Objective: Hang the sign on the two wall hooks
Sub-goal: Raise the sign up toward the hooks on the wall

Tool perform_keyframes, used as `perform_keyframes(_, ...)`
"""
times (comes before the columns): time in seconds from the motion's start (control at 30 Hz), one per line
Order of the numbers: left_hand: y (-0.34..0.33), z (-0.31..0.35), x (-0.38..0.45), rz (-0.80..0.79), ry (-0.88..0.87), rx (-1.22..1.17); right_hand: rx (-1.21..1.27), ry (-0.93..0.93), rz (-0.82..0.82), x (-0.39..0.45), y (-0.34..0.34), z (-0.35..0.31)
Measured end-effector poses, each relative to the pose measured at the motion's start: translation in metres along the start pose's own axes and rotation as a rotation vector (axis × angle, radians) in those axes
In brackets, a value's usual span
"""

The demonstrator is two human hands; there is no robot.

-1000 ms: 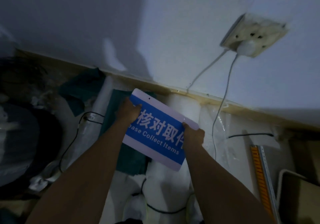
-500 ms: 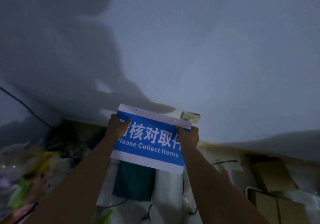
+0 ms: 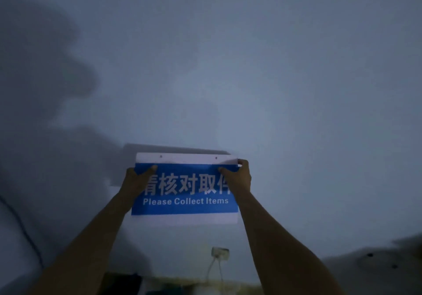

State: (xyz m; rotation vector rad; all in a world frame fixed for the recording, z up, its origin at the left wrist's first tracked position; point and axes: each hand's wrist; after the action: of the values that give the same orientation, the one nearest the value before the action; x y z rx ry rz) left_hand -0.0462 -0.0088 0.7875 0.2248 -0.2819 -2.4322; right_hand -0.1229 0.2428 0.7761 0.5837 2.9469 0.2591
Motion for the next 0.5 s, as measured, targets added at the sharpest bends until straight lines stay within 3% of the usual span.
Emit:
perform_keyframes(0.2, 0.024, 0.138, -0.021, 0.046, -0.111, -0.106, 0.213, 0.129, 0.024, -0.006, 0.044, -0.131)
perform_keyframes(0.5, 0.028, 0.278, -0.017, 0.044, -0.274, -0.163, 0.269, 0.367, 0.065, 0.02, 0.087, -0.266)
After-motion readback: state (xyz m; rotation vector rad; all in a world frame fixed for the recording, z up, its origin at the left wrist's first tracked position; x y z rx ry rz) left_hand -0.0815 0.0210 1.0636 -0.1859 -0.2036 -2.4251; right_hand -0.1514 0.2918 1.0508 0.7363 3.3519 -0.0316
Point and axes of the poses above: each hand's wrist, its own x-axis towards the middle knuckle, its own y-axis out of the back of the hand, z = x × y, and after that the axes turned 14 degrees about z, right-handed
